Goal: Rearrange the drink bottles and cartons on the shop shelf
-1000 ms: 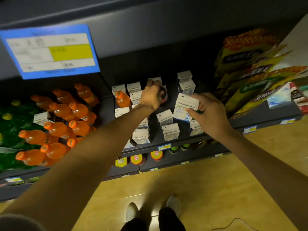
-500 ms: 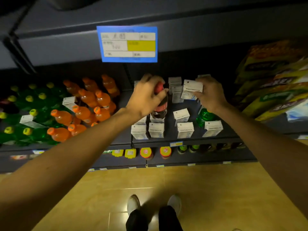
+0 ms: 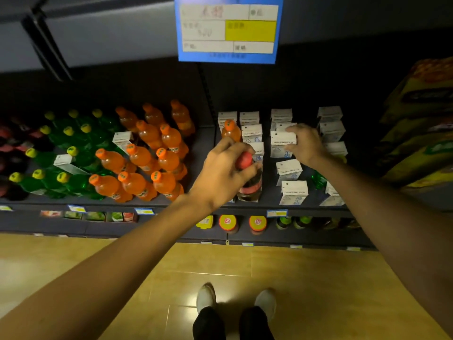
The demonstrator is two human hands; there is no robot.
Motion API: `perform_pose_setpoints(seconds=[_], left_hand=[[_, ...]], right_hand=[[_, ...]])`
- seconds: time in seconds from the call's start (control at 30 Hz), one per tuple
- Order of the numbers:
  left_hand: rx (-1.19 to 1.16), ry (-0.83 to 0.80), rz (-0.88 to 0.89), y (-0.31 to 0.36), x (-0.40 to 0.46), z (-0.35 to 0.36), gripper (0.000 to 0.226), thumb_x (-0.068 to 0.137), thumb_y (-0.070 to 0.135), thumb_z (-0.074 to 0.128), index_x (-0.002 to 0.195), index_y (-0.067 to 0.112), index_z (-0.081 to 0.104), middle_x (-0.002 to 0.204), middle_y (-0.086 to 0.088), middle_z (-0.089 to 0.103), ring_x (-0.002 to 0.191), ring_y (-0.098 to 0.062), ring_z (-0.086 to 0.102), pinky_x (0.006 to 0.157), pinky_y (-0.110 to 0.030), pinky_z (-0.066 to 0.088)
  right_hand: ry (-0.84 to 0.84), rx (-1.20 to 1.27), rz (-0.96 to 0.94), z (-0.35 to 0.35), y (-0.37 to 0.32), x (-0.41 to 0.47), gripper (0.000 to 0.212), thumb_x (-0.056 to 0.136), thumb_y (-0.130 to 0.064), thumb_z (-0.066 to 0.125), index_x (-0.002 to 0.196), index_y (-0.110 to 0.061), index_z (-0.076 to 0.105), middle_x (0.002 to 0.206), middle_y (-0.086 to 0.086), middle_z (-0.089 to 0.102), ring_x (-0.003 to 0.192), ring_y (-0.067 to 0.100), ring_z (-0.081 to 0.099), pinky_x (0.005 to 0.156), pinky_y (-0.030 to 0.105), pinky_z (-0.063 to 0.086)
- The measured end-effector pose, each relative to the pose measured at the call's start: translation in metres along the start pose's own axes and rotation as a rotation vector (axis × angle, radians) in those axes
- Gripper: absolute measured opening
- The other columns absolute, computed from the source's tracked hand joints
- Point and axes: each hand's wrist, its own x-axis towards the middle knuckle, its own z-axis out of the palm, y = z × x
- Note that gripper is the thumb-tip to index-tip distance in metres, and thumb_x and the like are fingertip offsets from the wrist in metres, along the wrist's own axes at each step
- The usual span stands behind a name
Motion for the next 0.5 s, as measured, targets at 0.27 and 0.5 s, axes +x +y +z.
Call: perform_pose_setpoints(seconds=[0.27,0.5], left_hand=[[-0.004,-0.054,-0.010,-0.001,-0.007,0.002,0.031,0.085,0.029,0.070,0.111,0.012,0.065,0.098,0.002,0.047,0.086,-0.011,0.050,0.078,-0.019,0.044],[-0.040,-0.090,-0.036,0.002,-0.004,0.008,0.031,0.084,0.029,0.071,0.109,0.011,0.066,0.099,-0.002,0.050,0.085,-0.014,0.054,0.075,-0.014,0.044]], right_hand=[[-0.108,0.009,0.188,0.016,0.028,0.014,0.056,0.075,-0.010,0.078,0.127,-0.017,0.058,0.133,0.016,0.054,0.115,0.035,0.055,0.100,0.042,0.047],[-0.118,0.053,0.240,0.027,0.032,0.016,0.057,0.074,-0.006,0.078,0.126,-0.017,0.059,0.132,0.015,0.055,0.115,0.035,0.055,0.099,0.044,0.047]])
